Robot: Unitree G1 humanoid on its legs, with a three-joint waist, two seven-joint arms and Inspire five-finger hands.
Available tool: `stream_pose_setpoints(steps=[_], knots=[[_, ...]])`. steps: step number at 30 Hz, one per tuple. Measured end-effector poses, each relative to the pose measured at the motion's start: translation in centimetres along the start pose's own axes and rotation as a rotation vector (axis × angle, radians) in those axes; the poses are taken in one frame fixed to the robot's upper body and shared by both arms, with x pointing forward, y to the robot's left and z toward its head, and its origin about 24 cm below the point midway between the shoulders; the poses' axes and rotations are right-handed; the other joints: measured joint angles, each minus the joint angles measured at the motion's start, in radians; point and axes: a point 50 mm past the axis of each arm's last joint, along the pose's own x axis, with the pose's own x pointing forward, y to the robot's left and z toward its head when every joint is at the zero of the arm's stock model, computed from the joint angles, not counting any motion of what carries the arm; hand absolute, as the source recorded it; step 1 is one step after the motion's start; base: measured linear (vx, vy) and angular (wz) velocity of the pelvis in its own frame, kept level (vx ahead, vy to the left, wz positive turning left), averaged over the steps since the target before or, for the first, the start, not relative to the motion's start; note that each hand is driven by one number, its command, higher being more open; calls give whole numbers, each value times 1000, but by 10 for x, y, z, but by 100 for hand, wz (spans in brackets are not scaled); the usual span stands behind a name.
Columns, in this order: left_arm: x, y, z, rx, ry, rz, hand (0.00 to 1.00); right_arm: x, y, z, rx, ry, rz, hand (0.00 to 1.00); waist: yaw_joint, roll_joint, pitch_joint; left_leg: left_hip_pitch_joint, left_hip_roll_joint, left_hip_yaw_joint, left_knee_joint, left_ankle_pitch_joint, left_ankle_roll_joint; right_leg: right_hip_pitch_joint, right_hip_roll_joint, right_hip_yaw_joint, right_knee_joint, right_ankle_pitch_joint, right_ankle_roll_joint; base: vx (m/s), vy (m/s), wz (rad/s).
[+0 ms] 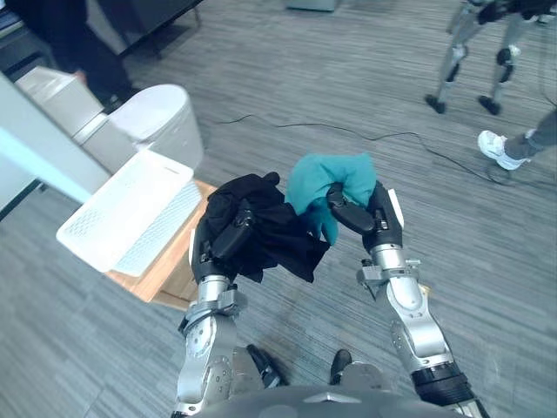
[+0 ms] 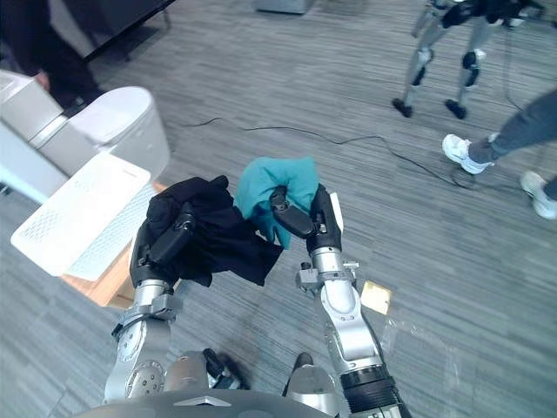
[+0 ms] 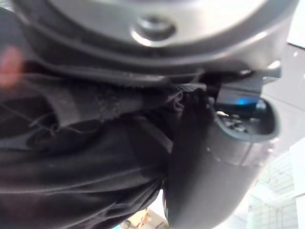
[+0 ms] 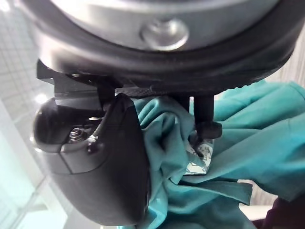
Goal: Tidy up the quilt and then pick up the clothes from the bed and put them into the laundry hamper
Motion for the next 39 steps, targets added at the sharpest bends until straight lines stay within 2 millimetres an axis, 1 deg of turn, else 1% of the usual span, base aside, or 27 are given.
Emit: stream_pose_setpoints(steps=[1, 2, 3, 4, 6, 7, 9, 13, 14, 16, 18, 19, 20, 22, 24, 25, 26, 27, 28, 30, 31, 32, 33, 34, 35, 38, 39], knots=[[0, 2, 0, 9, 2, 1, 0, 0, -1, 0, 2, 2, -11, 0, 1, -28, 6, 7, -43, -21, -36, 11, -2, 14, -23, -25, 0, -2, 14, 275, 96, 89], [-2, 4, 0, 13, 5, 6, 0, 0, -2, 0, 2, 2, -11, 0, 2, -42, 1, 6, -72, -37, -66, 15, 0, 16, -36, -41, 2, -1, 18, 258, 124, 85], [-4, 7, 0, 24, 11, 13, 0, 0, -2, 2, 6, -7, -13, 0, 2, -70, 3, 15, -123, -61, -112, 20, 5, 11, -79, -71, 56, -27, 52, 252, 166, 93], [-6, 10, -2, 35, 30, 21, 0, 1, -5, 2, 8, -11, -29, 0, -2, -78, 7, 38, -167, -92, -158, 25, 12, -19, -140, -84, 204, -60, 64, 257, 190, 94], [-9, 13, -3, 47, 43, 26, 0, 0, -5, 2, 13, -9, -42, 0, -18, -80, 7, 77, -214, -139, -218, 37, 22, -102, -235, -69, 485, -66, 53, 244, 179, 99], [-8, 17, 0, 86, 38, 20, 0, 0, -1, 1, 25, -11, -52, 0, -26, -94, 3, 98, -240, -181, -238, 37, 23, -167, -277, 0, 651, -96, 38, 330, 112, 124], [-5, 24, 7, 158, 15, 22, 0, 1, 6, 0, 61, -13, -58, 0, -25, -101, -2, 110, -246, -231, -248, 38, 22, -238, -245, 123, 677, -144, 52, 259, -9, 101], [-5, 25, 10, 189, 1, 21, 0, 2, 14, -2, 92, -4, -32, 0, -23, -103, -3, 108, -242, -341, -267, 44, 5, -297, -160, 268, 302, -145, 40, 188, -156, 79], [-4, 25, 10, 189, 1, 18, 0, 1, 14, -4, 93, 4, -30, 0, -23, -104, -4, 107, -235, -373, -265, 42, -17, -304, -148, 315, 186, -122, 52, 201, -286, 71], [-4, 27, 9, 197, 6, 19, 0, 1, 16, -8, 100, 22, -26, 0, -23, -119, -13, 108, -222, -416, -259, 37, -57, -320, -145, 377, 88, -71, 51, 173, -335, 69], [-4, 32, 10, 227, 17, 9, 0, -2, 21, -11, 119, 36, -11, 0, -23, -166, -33, 107, -221, -464, -243, 20, -112, -314, -150, 431, 44, -49, 47, 134, -344, 69], [-4, 34, 8, 236, 31, 7, 0, -2, 24, -11, 134, 40, -4, 0, -22, -181, -40, 109, -212, -479, -227, 2, -147, -309, -153, 431, 59, 44, 78, 127, -354, 51], [-5, 35, 5, 240, 46, 11, 0, -2, 25, -11, 132, 39, 6, 0, -19, -180, -45, 117, -190, -492, -223, -6, -174, -303, -143, 411, 81, 110, 87, 189, -421, 37], [-7, 30, -6, 198, 82, 21, 0, 3, 28, -7, 107, 23, 41, 0, 4, -119, -66, 132, -94, -503, -241, 11, -225, -281, -59, 356, 73, 115, 82, 237, -389, 11], [-7, 24, -9, 170, 85, 6, 0, 13, 31, 1, 86, -10, 74, 0, 3, -100, -71, 176, -53, -497, -305, 42, -259, -255, -12, 332, 67, 114, 75, 219, -234, 7], [-6, 23, -9, 160, 84, -2, 0, 17, 33, 5, 83, -29, 86, 0, 4, -98, -72, 195, -45, -496, -323, 50, -262, -238, 4, 323, 64, 106, 64, 206, -173, 14], [-6, 22, -9, 151, 84, -5, 0, 23, 37, 12, 86, -57, 104, 0, 4, -95, -74, 194, -29, -498, -292, 50, -255, -217, 17, 310, 58, 93, 51, 138, -87, 25], [-5, 22, -10, 144, 86, -4, 0, 28, 43, 18, 88, -80, 129, 0, 4, -97, -73, 152, -14, -501, -179, 31, -219, -188, 13, 295, 47, 74, 49, 115, -84, 32], [-5, 23, -12, 143, 90, 0, 0, 29, 46, 19, 85, -87, 143, 0, 5, -95, -71, 125, -4, -500, -106, 27, -206, -170, 9, 282, 46, 65, 50, 88, -70, 57], [-6, 27, -16, 106, 108, 33, 0, 29, 51, 19, 69, -85, 177, 0, 5, -81, -68, 49, 21, -503, 92, 56, -163, -96, -11, 253, 31, 50, 50, 93, -41, 63], [-7, 29, -16, 90, 104, 52, 0, 28, 54, 19, 51, -83, 208, 0, 14, -77, -71, 10, 16, -492, 131, 17, -173, -73, -26, 238, 16, 42, 48, 112, 21, 49], [-6, 25, -16, 77, 99, 50, 0, 29, 53, 19, 35, -87, 217, 0, 28, -49, -80, -25, 6, -463, 91, -6, -163, -71, -35, 222, 6, 42, 48, 99, 57, 40], [-6, 24, -16, 75, 98, 44, 0, 30, 52, 19, 31, -86, 220, 0, 32, -37, -81, -36, -8, -444, 50, -6, -155, -70, -40, 216, 1, 43, 50, 71, 128, 30], [-6, 23, -16, 70, 97, 42, 0, 31, 52, 17, 30, -77, 216, 0, 32, -22, -82, -39, -40, -390, -62, 28, -133, -67, -51, 204, -3, 46, 63, 63, 173, 14], [-8, 23, -17, 68, 102, 42, 0, 30, 53, 11, 33, -49, 213, 0, 37, -25, -83, -16, -67, -366, -113, 85, -115, -63, -68, 210, -2, 46, 80, 74, 197, 7], [-22, 20, -12, 62, 97, 34, 0, 30, 54, 7, 42, -26, 213, 0, 33, -88, -63, -22, -123, -368, -142, 90, -101, -62, -104, 199, -22, 55, 97, 72, 112, 20], [-25, 20, -13, 57, 106, 28, 0, 30, 54, 7, 42, -24, 213, 0, 36, -93, -61, -22, -129, -367, -142, 90, -99, -61, -107, 198, -23, 57, 99, 92, 124, 22]])
